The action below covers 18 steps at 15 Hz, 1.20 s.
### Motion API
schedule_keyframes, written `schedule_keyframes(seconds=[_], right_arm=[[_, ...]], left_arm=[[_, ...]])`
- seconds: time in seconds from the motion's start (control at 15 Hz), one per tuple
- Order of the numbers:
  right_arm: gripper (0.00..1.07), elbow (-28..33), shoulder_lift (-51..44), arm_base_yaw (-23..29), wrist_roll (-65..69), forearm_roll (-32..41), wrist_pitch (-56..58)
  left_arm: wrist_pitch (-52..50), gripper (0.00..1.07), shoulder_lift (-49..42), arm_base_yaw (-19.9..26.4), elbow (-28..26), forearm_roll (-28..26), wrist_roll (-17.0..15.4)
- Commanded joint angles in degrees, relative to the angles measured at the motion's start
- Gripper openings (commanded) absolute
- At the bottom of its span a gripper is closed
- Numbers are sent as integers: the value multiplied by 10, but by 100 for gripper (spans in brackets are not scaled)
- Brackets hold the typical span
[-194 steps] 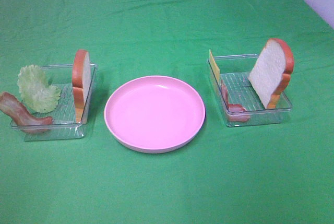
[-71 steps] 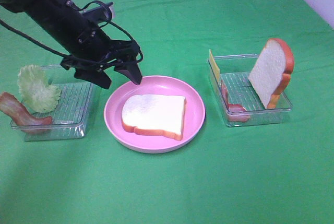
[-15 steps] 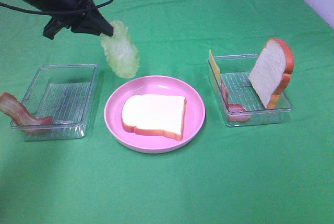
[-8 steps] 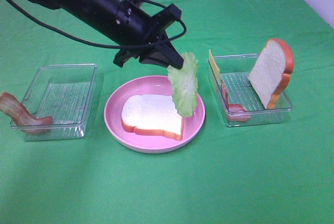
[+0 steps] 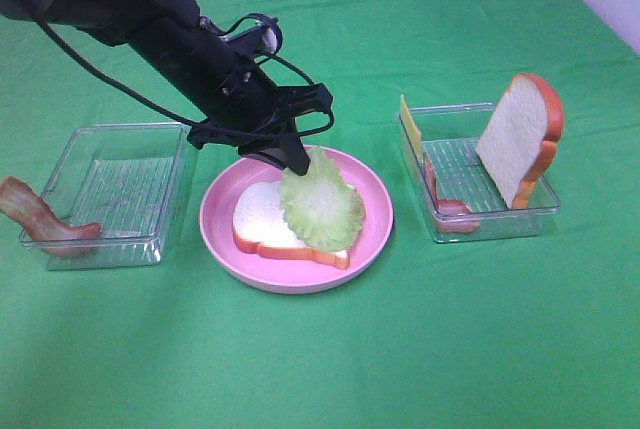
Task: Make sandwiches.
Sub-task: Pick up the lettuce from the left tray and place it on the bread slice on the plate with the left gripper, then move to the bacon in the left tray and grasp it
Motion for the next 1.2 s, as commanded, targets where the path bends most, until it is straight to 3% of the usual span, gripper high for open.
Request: schedule_keyframes(seconds=[0.07,0.2,0.33,0.4,0.47,0.67,0.93,1.07,1.2], right_arm=[[69,1,-9,-5,2,1,-5],[69,1,-9,-5,2,1,-5],[69,1,-9,-5,2,1,-5],[69,1,-9,-5,2,1,-5],[69,1,-9,-5,2,1,-5],[69,1,-9,-5,2,1,-5],[69,1,-9,-5,2,1,-5],[69,1,-9,-5,2,1,-5],[69,1,-9,-5,2,1,-5]], left_arm=[[-5,0,-1,-1,-2,21,-19],[-5,4,-1,-1,-2,21,-19],[-6,34,-1,-1,-2,42,-28],[-6,55,-2,-1,-3,65,-44],[25,76,-2,3,-27,115,-88],[103,76,-2,25,-93,175,-145],[261,76,-2,83,-192,286,-195],[294,76,-7,113,-207,340,-203],[294,76,-21,133,-197,347,-207]])
